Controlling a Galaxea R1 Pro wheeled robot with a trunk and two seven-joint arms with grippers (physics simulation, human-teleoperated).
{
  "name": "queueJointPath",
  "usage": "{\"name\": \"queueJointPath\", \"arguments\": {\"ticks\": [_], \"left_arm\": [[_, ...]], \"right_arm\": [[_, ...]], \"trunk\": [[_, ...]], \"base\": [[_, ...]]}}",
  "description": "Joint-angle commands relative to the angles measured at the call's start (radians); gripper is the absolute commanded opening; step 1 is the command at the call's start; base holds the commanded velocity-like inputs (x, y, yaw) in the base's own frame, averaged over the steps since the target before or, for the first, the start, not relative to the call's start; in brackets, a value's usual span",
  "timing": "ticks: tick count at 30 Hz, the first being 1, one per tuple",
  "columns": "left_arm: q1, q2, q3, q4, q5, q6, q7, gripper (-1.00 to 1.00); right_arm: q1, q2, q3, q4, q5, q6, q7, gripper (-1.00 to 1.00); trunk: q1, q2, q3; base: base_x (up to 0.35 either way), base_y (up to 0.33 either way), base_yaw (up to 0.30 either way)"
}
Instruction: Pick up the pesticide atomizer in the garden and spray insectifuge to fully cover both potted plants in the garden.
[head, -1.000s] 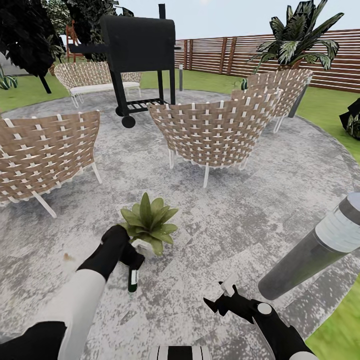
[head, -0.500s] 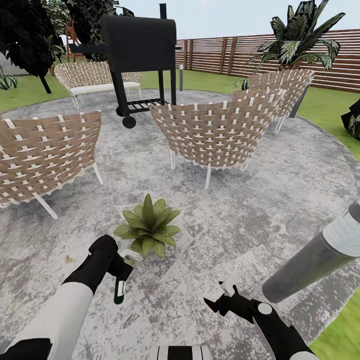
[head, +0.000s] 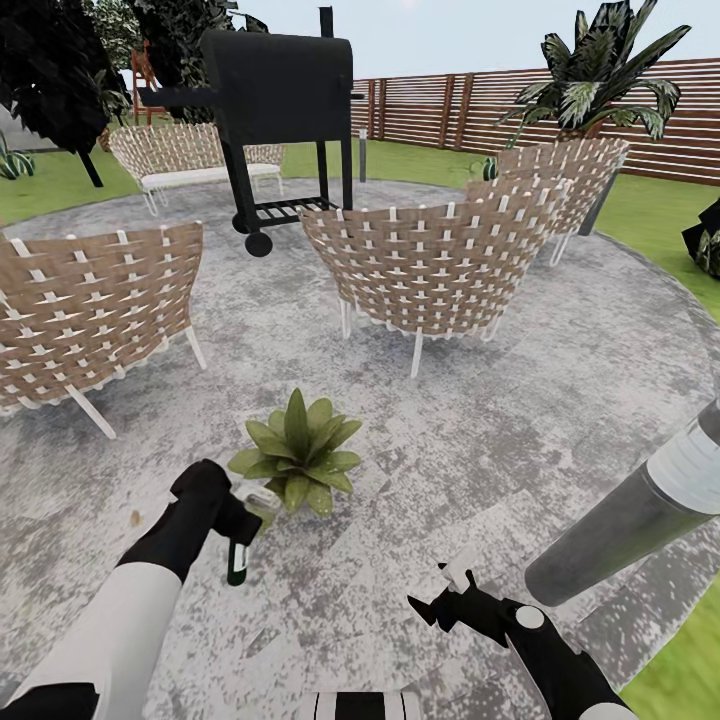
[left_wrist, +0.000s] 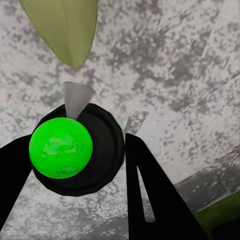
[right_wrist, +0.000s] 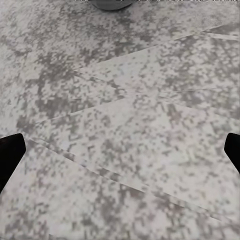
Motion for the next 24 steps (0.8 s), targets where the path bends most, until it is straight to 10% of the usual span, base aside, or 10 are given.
{"name": "queueJointPath", "arguments": {"ticks": [1,24], "left_arm": [[0.001,0.002,0.002,-0.002,-0.008,0.005,-0.009,-1.0],[0.003,0.012,0.002,-0.004,-0.008,0.007,-0.011,-1.0]], "right_arm": [[0.0,-0.001,0.001,0.0,0.011,-0.008,-0.001,1.0],[0.0,-0.002,0.002,-0.002,0.011,-0.008,-0.001,1.0]], "trunk": [[0.0,0.0,-0.001],[0.0,0.0,0.004]], "base": [[0.0,0.0,0.0],[0.022,0.072,-0.041]]}}
